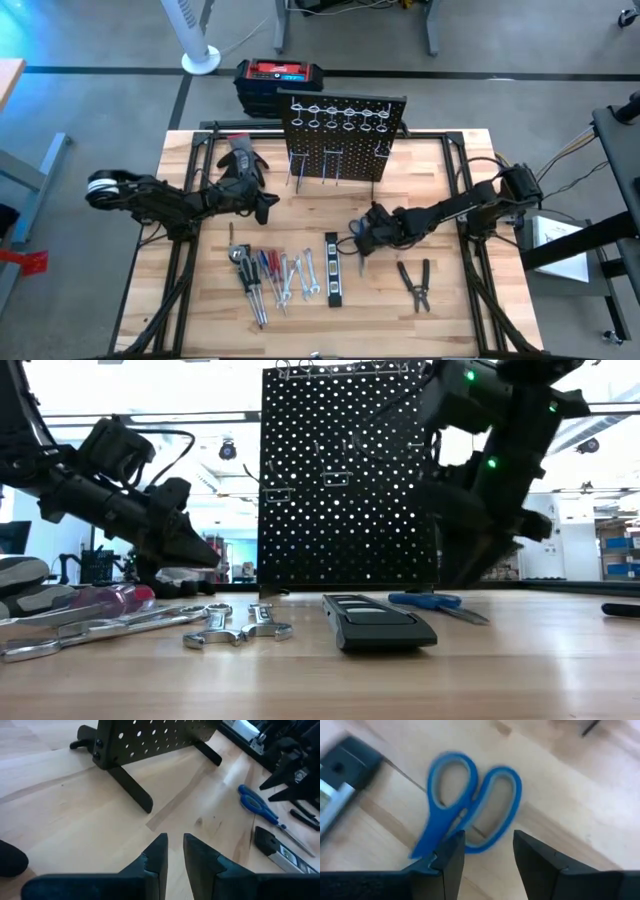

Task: Hang tools onto peg board
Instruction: Hang the blue scissors on the peg board

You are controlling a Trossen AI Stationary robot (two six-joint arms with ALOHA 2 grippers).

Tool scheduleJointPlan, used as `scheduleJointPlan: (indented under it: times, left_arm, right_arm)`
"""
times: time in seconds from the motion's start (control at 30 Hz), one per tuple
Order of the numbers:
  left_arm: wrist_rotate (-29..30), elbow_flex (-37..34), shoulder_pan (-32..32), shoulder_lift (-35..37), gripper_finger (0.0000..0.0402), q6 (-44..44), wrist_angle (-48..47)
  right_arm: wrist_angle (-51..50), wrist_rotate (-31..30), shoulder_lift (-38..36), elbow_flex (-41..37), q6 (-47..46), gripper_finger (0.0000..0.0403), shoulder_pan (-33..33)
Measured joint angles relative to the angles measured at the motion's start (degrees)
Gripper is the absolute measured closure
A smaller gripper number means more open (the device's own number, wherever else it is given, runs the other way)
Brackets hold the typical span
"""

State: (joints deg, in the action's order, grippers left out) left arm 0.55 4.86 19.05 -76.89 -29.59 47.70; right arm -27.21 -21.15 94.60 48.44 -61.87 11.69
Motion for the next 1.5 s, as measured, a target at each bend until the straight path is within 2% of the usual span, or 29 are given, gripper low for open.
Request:
scheduleJointPlan:
  times: [0.2, 0.4, 0.5, 0.63, 0.67, 0.83, 0.9, 1.03, 1.27, 1.4, 1.5]
  left_arm:
    - [0.1, 0.0, 0.0, -1.0, 0.0352, 1.4, 0.6]
    - [0.3, 0.0, 0.0, -1.9, 0.0352, 2.6, 0.8]
    - [0.3, 0.0, 0.0, -2.4, 0.0352, 3.6, 0.8]
    - [0.4, 0.0, 0.0, -2.6, 0.0352, 3.6, 1.0]
    - [0.4, 0.0, 0.0, -2.5, 0.0352, 3.6, 0.9]
    - [-0.6, 0.9, 0.0, -2.4, 0.0352, 2.1, 1.2]
    - [-2.5, 1.3, 0.0, -2.5, 0.0352, 0.7, 1.4]
    - [-4.6, 2.3, -1.8, -2.4, 0.0352, -0.1, 4.5]
    - [-4.6, 7.1, -7.8, -2.7, 0.0352, 1.5, 10.7]
    - [-4.6, 9.7, -10.7, -3.3, 0.0349, 2.1, 10.4]
    - [-4.6, 10.6, -12.7, -3.5, 0.0340, 2.1, 10.5]
  right_arm:
    - [0.1, 0.1, 2.0, -0.1, -0.7, 0.0239, -2.7]
    - [-0.4, 2.7, 6.5, 0.3, -2.2, 0.0247, -4.3]
    - [-2.0, 2.4, 7.2, 0.6, -2.3, 0.0280, -4.2]
    - [-4.5, 2.3, 6.7, 0.6, -0.8, 0.0374, -4.0]
    - [-4.6, 2.4, 6.2, 0.5, 0.0, 0.0386, -3.9]
    - [-7.4, -0.1, 2.9, 0.9, 2.0, 0.0397, -2.7]
    - [-9.0, -5.0, 0.8, 2.0, 2.4, 0.0398, -1.4]
    - [-8.0, -19.3, -3.4, 5.7, 3.5, 0.0400, 2.4]
    - [-6.6, -47.4, -1.7, 14.4, 10.0, 0.0401, 9.1]
    - [-6.3, -58.3, 2.0, 19.7, 16.1, 0.0402, 10.1]
    - [-5.3, -61.5, 4.1, 23.0, 18.6, 0.0402, 10.0]
